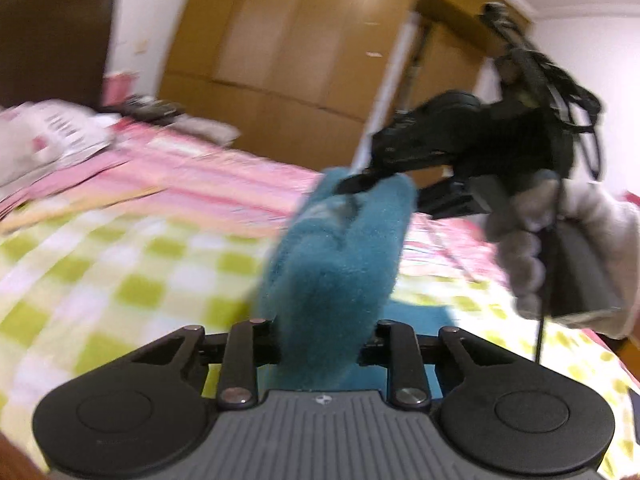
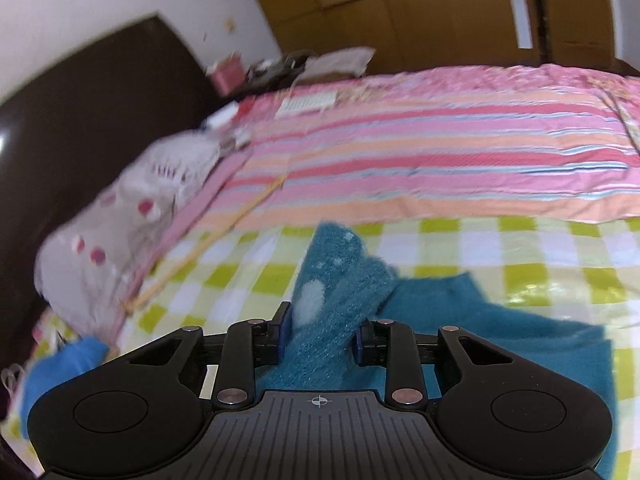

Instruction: Fold small clothes

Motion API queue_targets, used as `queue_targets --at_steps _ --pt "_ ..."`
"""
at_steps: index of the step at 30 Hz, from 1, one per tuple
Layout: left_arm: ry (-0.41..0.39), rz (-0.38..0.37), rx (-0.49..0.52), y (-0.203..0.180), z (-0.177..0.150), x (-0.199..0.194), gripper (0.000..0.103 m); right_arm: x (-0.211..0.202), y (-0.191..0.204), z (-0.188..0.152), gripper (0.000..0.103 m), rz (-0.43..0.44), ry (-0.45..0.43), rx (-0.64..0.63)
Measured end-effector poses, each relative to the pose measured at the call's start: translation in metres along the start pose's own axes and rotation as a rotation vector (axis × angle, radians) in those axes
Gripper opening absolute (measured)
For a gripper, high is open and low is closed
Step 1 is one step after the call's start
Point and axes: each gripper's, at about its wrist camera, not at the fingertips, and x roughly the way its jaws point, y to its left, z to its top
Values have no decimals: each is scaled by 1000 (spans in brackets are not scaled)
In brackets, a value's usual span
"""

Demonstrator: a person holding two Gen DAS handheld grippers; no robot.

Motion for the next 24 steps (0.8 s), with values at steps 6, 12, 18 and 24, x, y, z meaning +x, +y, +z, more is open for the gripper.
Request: queue_targets --at_steps 6,12,18,24 --pt "48 -101 112 -72 -12 34 32 -41 -70 1 22 -27 -49 70" --pt "161 -94 233 -113 -55 71 32 -20 -134 -30 23 -79 14 167" --pt "197 -94 299 -121 -70 79 32 -16 -188 -66 43 -81 -5 339" --pt "191 -94 320 -121 -77 78 33 -62 -187 -67 68 0 -134 311"
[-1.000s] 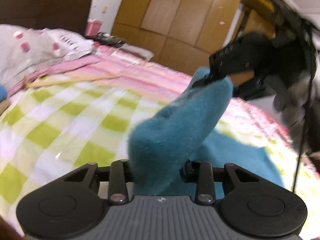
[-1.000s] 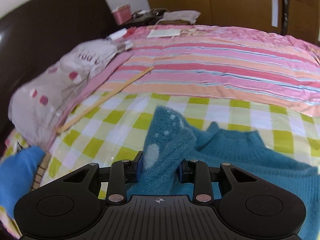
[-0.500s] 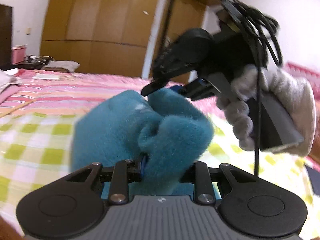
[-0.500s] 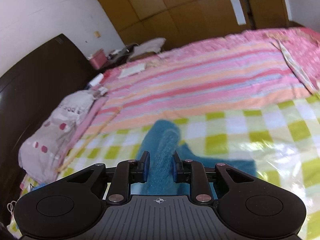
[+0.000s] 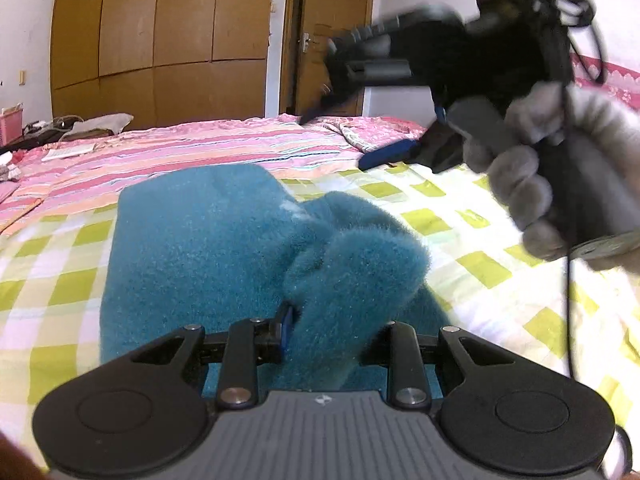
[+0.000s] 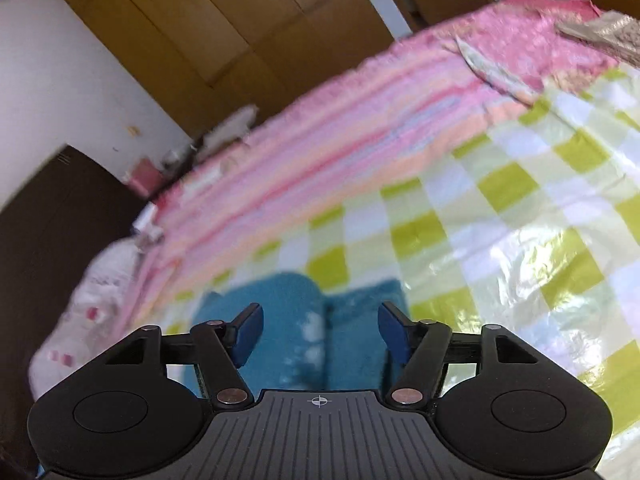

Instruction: Fold small clothes

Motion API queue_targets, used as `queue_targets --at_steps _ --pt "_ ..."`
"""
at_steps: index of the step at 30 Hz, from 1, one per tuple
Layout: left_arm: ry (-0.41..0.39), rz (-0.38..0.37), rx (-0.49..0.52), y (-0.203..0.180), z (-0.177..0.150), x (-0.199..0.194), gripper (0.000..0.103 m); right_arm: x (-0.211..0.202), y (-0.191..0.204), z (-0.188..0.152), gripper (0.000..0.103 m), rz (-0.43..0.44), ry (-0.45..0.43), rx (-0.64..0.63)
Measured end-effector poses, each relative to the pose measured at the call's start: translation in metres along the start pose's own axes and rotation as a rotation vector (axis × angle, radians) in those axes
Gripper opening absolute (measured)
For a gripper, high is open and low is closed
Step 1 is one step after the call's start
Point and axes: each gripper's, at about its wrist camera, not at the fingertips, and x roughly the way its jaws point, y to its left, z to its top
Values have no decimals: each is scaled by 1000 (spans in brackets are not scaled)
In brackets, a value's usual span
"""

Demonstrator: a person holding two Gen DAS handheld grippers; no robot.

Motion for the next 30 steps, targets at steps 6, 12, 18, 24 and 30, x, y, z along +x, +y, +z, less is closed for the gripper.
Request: queue_targets --at_steps 6,12,18,24,30 --pt "3 2 17 6 0 3 33 42 17 -19 74 -49 145 -80" --pt "8 15 60 -4 -2 3 33 58 18 -37 70 -57 183 -91" --pt "-34 29 109 -16 9 -10 33 23 20 -27 22 68 109 -79" --pt "-73 16 140 -30 16 -11 33 -40 -12 -13 2 130 -91 29" --pt "-34 24 179 -39 -2 1 33 -26 -20 -16 47 97 30 -9"
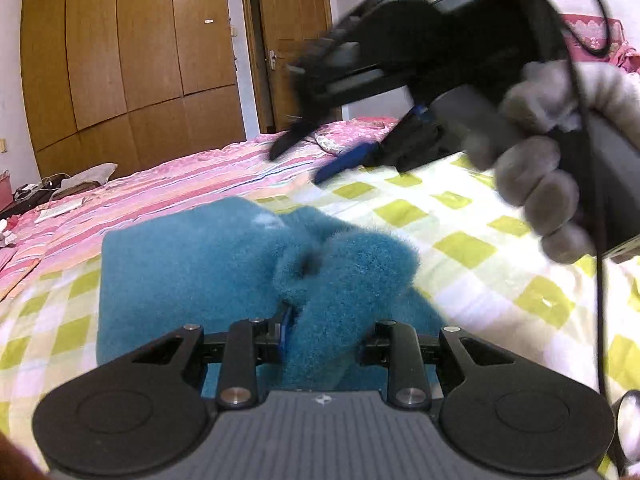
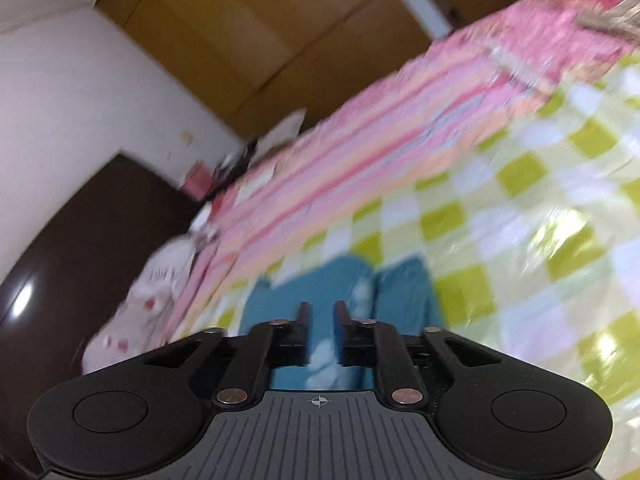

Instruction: Fold small clothes

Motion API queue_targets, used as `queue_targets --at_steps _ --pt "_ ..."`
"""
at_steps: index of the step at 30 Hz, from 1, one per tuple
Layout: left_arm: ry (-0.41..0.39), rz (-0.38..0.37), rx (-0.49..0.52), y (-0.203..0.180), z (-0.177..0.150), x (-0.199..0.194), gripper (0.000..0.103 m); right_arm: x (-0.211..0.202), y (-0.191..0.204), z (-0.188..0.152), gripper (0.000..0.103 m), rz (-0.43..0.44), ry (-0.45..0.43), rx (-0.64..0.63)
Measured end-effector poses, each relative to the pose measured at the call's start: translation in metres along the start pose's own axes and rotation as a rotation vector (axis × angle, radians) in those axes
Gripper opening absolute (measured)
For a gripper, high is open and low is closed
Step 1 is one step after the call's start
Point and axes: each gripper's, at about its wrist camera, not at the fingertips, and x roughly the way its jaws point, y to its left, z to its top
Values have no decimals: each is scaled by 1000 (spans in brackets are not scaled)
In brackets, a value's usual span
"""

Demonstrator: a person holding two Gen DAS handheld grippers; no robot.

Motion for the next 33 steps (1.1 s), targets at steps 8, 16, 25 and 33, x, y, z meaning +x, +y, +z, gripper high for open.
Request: queue_targets --at_steps 8,16,25,33 --pt "5 -21 -14 7 -8 -3 33 80 11 -16 87 -37 169 -28" --pt "-30 -20 13 7 -1 -17 33 64 30 -22 29 -2 95 -87" --pt "-159 -59 99 -17 34 -36 33 -3 31 2 18 144 -103 -28" --pt "8 -111 298 -58 -11 16 36 9 -83 -36 11 -79 -43 236"
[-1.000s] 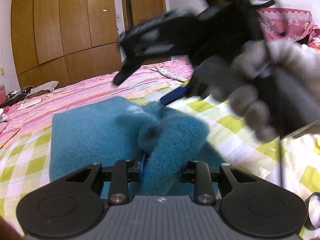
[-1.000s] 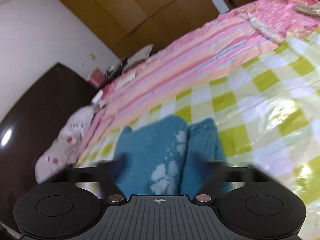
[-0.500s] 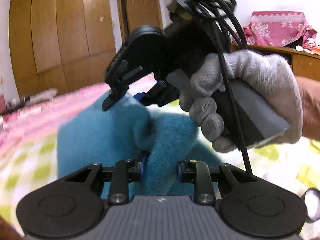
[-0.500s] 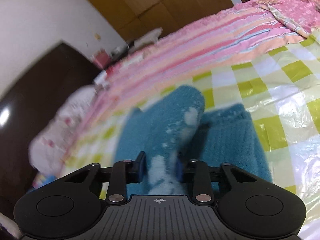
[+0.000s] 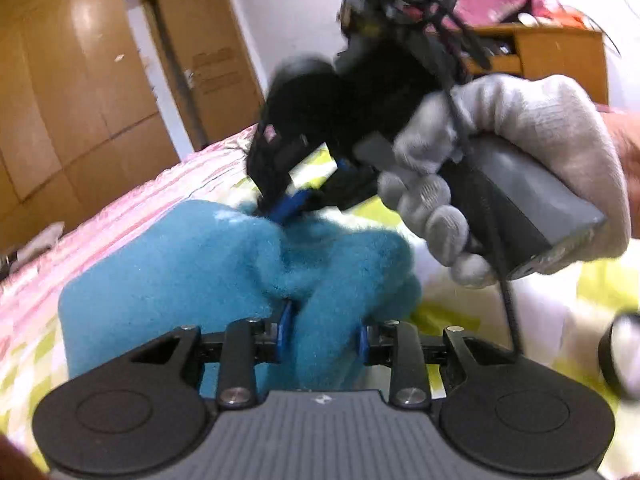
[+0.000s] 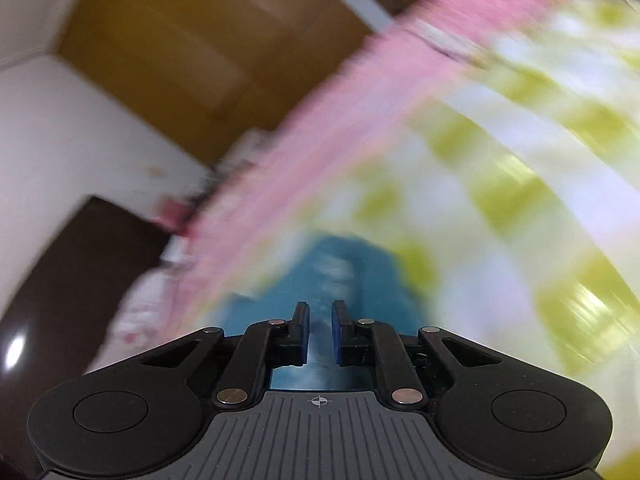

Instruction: Fold small clothes

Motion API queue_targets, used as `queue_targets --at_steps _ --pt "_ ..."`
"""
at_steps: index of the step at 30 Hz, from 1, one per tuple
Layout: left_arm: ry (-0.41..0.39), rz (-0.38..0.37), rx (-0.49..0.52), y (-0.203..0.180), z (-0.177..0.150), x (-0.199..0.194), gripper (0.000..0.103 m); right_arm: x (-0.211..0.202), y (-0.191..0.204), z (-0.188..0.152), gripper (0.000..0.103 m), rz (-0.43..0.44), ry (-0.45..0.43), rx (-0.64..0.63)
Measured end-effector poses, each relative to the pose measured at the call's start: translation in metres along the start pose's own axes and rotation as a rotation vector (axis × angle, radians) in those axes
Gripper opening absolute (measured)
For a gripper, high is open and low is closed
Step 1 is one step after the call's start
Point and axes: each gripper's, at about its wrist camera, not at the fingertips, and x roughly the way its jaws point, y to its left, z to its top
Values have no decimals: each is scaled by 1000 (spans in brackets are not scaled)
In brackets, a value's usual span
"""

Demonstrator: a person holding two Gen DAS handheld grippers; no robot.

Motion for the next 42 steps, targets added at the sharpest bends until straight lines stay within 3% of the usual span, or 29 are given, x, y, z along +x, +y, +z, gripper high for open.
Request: queue_targets --at_steps 2,3,5,9,11,14,17,24,30,34,35,37,42 --pt "-9 -4 -3 2 -1 -8 36 -1 -6 -4 9 17 -4 12" --pt "-10 -13 -18 6 0 -13 36 -5 -4 -3 16 38 -12 16" --pt "-19 -38 -73 17 -1 -27 37 -18 0 -5 18 83 -55 22" --pt "-52 -39 -151 39 8 -56 41 -49 -8 -15 43 153 -171 69" --pt "-79 -39 -161 44 14 -68 43 -58 -16 -26 44 177 -203 99" --pt "-94 -55 -241 58 28 -76 50 -61 -24 -37 44 119 -233 95" --pt "-82 13 -272 72 45 -53 56 -58 -42 -47 44 156 -222 166" --pt "118 63 -375 87 76 37 56 -50 -62 -51 44 200 -198 192" --pt "280 283 -200 60 87 83 66 -55 -60 -50 44 190 -190 137" --pt "352 348 -154 56 88 103 70 -56 -61 -51 44 184 -178 133" --pt "365 357 -134 55 89 106 70 -56 -60 -52 44 174 -177 121" --pt "375 350 -97 54 91 108 58 -56 -63 -53 44 181 -177 127" --pt "344 275 -205 74 91 93 34 -61 -63 -52 44 245 -181 147"
